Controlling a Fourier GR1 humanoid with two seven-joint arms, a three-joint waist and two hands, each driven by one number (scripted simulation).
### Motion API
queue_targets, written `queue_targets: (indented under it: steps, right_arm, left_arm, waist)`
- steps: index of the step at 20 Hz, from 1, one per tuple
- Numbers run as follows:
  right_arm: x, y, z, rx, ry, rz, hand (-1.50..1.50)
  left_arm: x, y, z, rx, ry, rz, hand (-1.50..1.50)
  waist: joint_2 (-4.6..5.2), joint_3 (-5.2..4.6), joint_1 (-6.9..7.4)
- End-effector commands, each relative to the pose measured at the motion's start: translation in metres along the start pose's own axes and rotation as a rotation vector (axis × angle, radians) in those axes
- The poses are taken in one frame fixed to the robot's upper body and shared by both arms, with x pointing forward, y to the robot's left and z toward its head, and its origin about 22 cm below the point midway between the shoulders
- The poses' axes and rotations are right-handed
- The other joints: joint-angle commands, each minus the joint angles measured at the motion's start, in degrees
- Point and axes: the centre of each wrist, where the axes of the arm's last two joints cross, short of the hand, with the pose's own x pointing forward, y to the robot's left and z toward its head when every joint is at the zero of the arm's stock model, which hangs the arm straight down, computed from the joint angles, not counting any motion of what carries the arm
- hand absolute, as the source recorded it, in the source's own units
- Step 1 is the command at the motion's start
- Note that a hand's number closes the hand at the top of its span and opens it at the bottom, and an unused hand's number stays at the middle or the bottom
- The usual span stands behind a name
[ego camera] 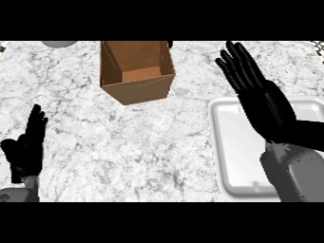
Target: Pick the can from the tray and place it in the cardboard box
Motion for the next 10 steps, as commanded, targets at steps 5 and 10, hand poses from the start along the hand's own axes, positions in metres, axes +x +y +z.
queue_targets:
  steps: [5,10]
  right_arm:
    - [0.034,-0.107,0.017,-0.478,-0.054,0.231,-1.50]
    - [-0.001,-0.151,0.086,-0.954,0.258,0.541,-1.50]
  left_arm:
    - [0.026,0.000,-0.007,-0.081,-0.084,-0.157,0.00]
    - [0.015,0.003,0.004,-0.149,-0.044,-0.167,0.00]
  waist:
    - [-0.48,0.32,-1.95]
    - [-0.37,0.21,-2.87]
